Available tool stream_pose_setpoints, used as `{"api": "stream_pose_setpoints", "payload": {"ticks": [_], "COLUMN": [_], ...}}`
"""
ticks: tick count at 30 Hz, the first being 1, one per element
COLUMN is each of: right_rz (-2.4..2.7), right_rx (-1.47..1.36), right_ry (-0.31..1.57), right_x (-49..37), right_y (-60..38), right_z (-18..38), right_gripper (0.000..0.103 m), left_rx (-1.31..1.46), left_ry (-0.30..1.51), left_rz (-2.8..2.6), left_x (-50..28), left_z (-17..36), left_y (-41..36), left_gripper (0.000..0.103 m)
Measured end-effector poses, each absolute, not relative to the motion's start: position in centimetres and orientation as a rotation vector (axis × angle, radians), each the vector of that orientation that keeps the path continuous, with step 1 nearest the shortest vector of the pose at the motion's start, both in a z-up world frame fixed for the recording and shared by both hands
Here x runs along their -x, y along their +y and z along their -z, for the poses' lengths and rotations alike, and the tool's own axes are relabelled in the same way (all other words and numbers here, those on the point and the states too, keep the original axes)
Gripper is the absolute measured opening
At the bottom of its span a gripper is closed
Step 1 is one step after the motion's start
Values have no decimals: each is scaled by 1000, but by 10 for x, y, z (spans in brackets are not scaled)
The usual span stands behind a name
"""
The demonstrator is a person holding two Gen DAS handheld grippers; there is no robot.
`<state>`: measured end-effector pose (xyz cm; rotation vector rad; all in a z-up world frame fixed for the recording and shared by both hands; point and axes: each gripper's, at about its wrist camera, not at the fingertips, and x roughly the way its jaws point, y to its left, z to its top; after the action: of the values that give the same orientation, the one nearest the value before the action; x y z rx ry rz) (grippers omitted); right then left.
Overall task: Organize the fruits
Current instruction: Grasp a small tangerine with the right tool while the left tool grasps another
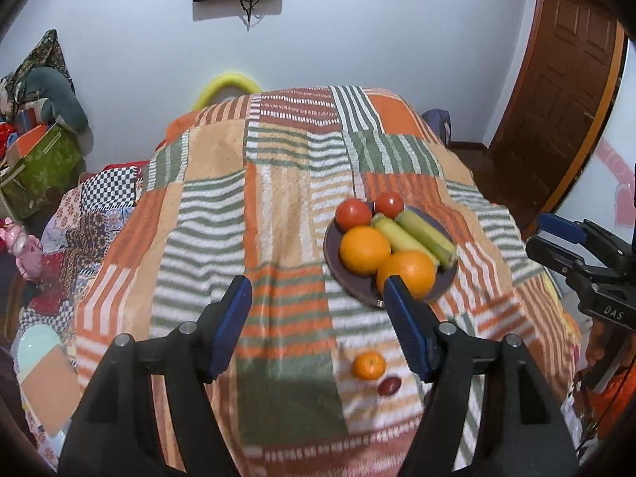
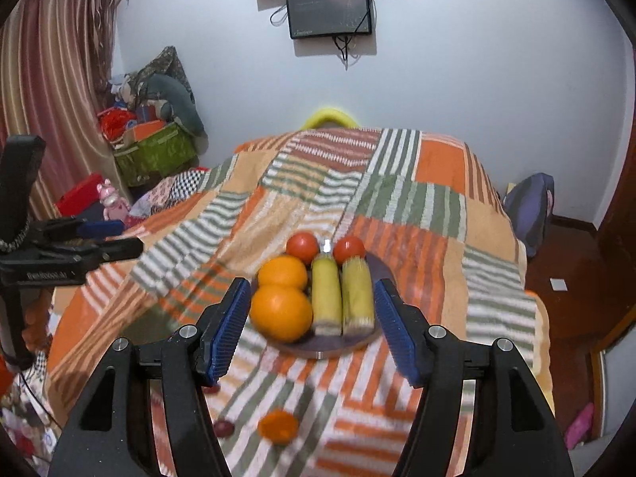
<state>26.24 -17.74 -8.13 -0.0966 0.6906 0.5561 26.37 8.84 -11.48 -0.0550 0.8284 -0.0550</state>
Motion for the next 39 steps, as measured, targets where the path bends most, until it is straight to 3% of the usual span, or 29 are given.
{"api": "stream_pose_setpoints", "payload": {"ticks": [9,23,39], "right_rz": [-549,-589,-640], "right_rx": [98,37,60], "right_ry": [782,920,1002], "right_x": [-232,-219,-227], "right_y": [-189,-187,-168], "right_z": [114,169,204], "right_gripper": [61,60,36], "left_rx": [59,10,53], "left_ry": [897,1026,1126], "left_rz": [77,182,211], "left_x": [-234,-252,-277], "left_z": [144,205,242], "left_y": [85,39,36], "left_gripper": [69,68,50]}}
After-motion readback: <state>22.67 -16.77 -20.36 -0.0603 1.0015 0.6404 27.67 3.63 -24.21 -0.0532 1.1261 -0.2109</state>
